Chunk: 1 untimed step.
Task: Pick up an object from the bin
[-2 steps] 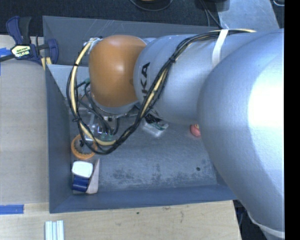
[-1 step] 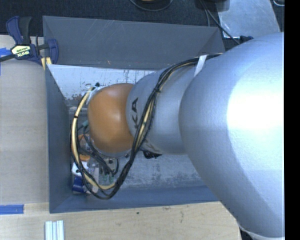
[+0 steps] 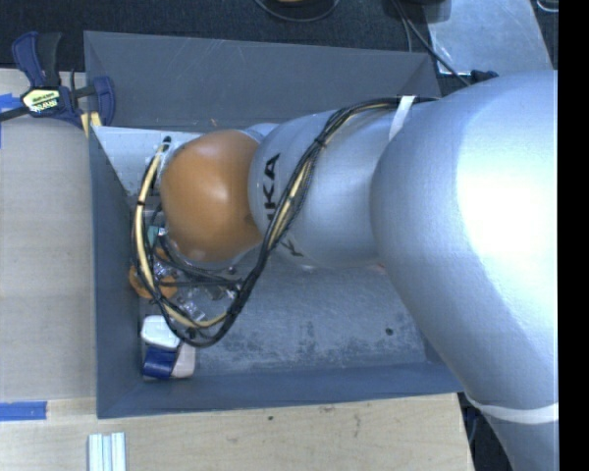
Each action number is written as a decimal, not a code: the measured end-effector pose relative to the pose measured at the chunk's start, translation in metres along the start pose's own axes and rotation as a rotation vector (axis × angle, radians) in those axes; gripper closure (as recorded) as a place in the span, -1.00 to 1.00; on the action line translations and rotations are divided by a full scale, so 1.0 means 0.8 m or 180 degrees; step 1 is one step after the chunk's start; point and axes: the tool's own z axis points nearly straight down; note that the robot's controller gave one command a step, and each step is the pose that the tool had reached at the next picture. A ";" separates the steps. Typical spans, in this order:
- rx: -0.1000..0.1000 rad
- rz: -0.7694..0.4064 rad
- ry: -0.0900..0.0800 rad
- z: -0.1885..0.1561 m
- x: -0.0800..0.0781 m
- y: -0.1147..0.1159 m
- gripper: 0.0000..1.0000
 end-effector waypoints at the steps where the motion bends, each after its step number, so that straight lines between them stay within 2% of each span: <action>1: -0.0013 0.1541 -0.0014 -0.002 0.059 0.036 1.00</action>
Offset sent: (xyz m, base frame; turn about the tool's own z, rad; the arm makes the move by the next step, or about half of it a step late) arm 0.0000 0.0000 0.0000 0.0000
